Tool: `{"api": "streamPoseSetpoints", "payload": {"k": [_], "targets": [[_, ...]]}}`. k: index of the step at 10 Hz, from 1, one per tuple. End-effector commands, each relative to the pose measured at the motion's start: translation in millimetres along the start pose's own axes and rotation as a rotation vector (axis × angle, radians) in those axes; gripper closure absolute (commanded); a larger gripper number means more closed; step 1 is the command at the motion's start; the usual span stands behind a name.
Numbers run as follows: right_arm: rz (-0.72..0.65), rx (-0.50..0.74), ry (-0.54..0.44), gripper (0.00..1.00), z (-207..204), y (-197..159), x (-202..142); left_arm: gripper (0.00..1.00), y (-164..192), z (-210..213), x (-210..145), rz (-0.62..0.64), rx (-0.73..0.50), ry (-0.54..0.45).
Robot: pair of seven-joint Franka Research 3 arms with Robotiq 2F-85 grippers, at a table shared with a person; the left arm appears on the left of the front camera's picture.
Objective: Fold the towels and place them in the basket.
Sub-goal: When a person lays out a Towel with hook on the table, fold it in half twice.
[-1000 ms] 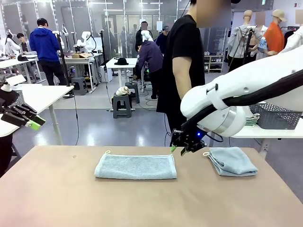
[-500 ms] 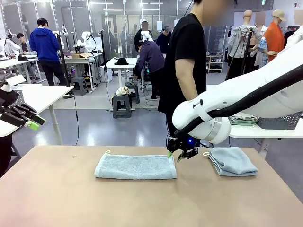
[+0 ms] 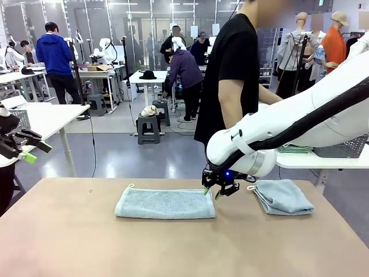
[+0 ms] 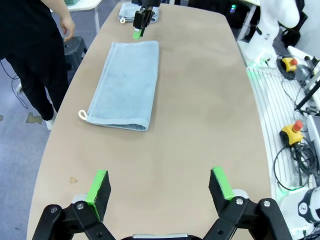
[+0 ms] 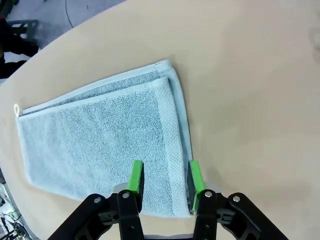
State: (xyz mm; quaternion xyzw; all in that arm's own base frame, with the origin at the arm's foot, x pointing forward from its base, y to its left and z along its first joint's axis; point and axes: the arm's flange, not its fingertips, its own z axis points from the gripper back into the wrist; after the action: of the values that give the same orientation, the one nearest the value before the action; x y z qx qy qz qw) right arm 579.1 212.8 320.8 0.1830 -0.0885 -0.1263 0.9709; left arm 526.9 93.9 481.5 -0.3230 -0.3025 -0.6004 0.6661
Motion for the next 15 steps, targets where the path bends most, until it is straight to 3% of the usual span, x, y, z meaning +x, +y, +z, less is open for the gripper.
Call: {"api": "streamPoseSetpoints", "payload": {"k": [1, 5, 6, 15], "targets": [[-0.031, -0.032, -0.013, 0.54, -5.6, 8.6, 4.0, 0.00, 6.3, 5.5, 1.4, -0.022, -0.023, -0.059], [-0.020, -0.067, -0.012, 0.54, -12.5, 5.4, 3.8, 0.00, 7.3, 4.0, 3.8, -0.042, -0.032, -0.080], [-0.013, -0.073, -0.012, 0.34, -15.0, 5.5, 4.2, 0.00, 2.6, 0.3, 2.4, -0.003, -0.030, -0.039], [0.066, -0.151, -0.005, 0.34, -33.5, 20.6, 2.9, 0.00, 2.6, 0.3, 2.4, -0.003, -0.030, -0.039]]}}
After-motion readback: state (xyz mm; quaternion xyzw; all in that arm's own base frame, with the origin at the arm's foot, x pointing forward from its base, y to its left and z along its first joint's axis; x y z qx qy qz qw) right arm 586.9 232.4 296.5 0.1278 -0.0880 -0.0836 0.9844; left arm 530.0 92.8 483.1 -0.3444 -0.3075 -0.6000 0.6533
